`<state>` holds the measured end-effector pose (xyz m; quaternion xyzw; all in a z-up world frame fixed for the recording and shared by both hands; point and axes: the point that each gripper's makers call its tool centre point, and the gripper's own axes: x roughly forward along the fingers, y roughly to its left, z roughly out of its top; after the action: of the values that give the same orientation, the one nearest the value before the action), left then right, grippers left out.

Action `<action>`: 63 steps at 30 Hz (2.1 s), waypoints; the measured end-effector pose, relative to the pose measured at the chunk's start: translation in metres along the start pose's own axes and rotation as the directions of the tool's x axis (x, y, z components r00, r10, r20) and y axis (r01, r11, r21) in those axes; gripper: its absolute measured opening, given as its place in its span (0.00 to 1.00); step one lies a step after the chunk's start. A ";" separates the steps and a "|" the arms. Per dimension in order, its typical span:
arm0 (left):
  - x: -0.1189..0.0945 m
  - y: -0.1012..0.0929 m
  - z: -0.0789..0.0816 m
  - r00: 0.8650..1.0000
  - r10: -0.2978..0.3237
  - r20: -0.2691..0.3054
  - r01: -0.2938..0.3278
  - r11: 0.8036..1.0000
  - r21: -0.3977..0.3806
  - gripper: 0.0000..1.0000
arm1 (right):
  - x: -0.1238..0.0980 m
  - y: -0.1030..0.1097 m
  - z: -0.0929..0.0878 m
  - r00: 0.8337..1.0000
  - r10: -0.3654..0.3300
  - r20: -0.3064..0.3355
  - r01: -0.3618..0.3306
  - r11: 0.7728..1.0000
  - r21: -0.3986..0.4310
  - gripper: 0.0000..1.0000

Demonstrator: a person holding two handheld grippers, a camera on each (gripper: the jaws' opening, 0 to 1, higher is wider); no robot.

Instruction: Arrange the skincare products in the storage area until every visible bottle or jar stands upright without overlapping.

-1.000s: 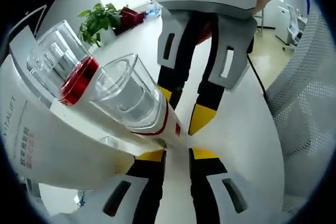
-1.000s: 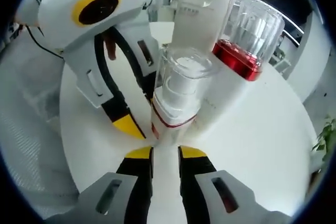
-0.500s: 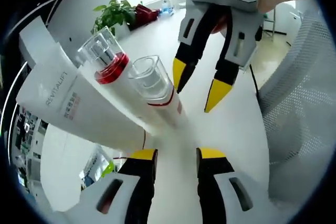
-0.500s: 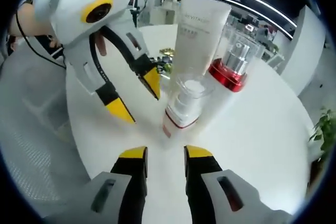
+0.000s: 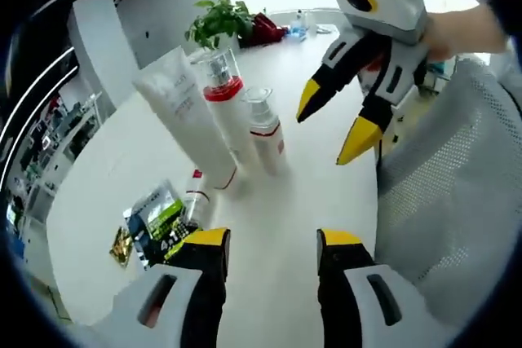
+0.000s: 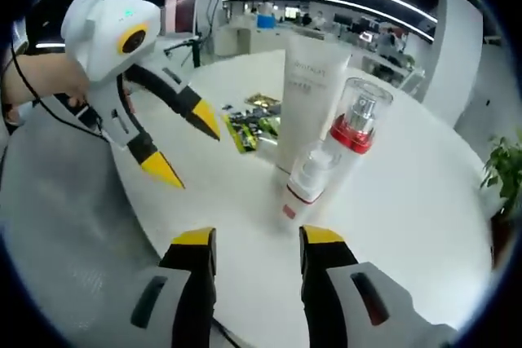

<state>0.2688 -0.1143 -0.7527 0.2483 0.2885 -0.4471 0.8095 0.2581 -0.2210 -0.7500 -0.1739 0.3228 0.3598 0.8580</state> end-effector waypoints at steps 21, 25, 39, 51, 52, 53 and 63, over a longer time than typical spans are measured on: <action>-0.107 0.018 -0.048 0.988 0.144 0.055 -0.121 0.946 -0.300 0.61 | -0.038 0.014 0.036 0.985 -0.121 0.120 0.099 0.979 0.179 0.56; -0.129 0.024 -0.058 0.983 0.177 0.043 -0.154 0.934 -0.323 0.64 | -0.042 0.016 0.042 0.981 -0.135 0.141 0.106 0.975 0.194 0.58; -0.180 0.030 -0.106 0.958 0.287 0.003 -0.243 0.817 -0.524 0.85 | -0.055 0.028 0.045 0.978 -0.116 0.171 0.076 0.972 0.222 0.66; -0.188 0.017 -0.110 0.961 0.269 -0.065 -0.260 0.797 -0.545 0.99 | -0.052 0.046 0.044 0.986 -0.037 0.160 -0.002 0.972 0.235 0.90; -0.187 0.016 -0.110 0.960 0.273 -0.068 -0.264 0.790 -0.553 0.99 | -0.052 0.048 0.044 0.988 -0.026 0.153 -0.010 0.973 0.231 0.91; -0.186 0.013 -0.110 0.958 0.276 -0.073 -0.268 0.783 -0.561 0.99 | -0.052 0.049 0.044 0.988 -0.021 0.152 -0.014 0.973 0.229 0.92; -0.171 0.015 -0.095 0.951 0.300 -0.076 -0.288 0.767 -0.574 0.98 | -0.056 0.044 0.048 0.980 -0.023 0.199 -0.029 0.967 0.253 1.00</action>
<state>0.1846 0.0548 -0.6998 0.0284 0.3600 -0.2085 0.9089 0.2162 -0.1937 -0.6795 -0.0250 0.2784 0.3323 0.9008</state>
